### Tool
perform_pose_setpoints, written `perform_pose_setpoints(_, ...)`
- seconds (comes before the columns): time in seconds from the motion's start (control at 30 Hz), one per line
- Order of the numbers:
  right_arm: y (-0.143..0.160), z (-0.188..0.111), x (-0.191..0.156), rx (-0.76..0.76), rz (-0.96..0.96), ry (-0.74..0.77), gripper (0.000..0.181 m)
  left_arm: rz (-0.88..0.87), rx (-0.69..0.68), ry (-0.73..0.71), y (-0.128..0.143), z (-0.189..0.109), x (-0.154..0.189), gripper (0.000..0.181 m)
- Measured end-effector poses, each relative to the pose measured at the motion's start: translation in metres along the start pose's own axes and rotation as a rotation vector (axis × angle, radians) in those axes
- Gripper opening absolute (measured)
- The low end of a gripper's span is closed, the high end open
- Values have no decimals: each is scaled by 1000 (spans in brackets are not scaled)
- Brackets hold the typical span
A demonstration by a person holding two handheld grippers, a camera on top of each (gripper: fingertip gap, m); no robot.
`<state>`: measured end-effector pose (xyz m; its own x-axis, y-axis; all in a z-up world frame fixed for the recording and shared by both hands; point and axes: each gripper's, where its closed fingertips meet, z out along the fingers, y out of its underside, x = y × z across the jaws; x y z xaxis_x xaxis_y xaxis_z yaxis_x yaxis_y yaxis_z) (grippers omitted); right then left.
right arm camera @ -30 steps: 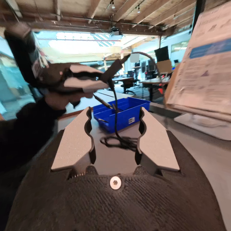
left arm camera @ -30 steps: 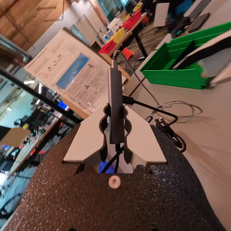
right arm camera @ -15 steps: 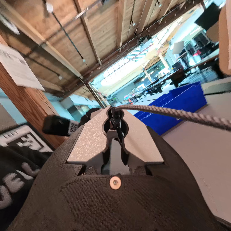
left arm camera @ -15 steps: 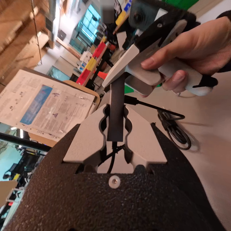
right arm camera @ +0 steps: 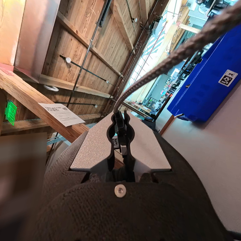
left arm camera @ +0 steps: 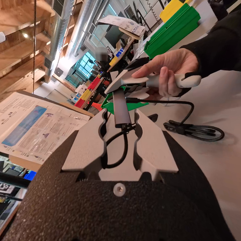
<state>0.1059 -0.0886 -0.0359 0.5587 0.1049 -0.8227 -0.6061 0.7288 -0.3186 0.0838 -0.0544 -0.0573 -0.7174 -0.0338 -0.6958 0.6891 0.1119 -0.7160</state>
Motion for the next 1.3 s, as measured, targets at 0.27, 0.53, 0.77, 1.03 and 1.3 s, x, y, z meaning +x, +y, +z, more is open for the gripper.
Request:
perform_pose_setpoints(0.27, 7, 4, 8, 2, 25, 15, 10, 49, -57, -76, 14, 5, 5, 22)
perform_pose_setpoints(0.53, -7, -10, 30, -36, -307, 210, 45, -248, -152, -204, 32, 11, -9, 22)
perform_pose_setpoints(0.77, 19, -1, 42, -285, -1317, 442, 63, -654, -245, -304, 71, 1, -17, 22)
perform_pose_setpoints(1.03, 21, 6, 71, -266, -1474, 525, 30, -798, -227, -377, 79, -3, -11, 22)
perform_pose_setpoints(1.3, 24, 21, 83, -219, -1501, 466, 21, -899, -224, -396, 93, -9, -12, 22)
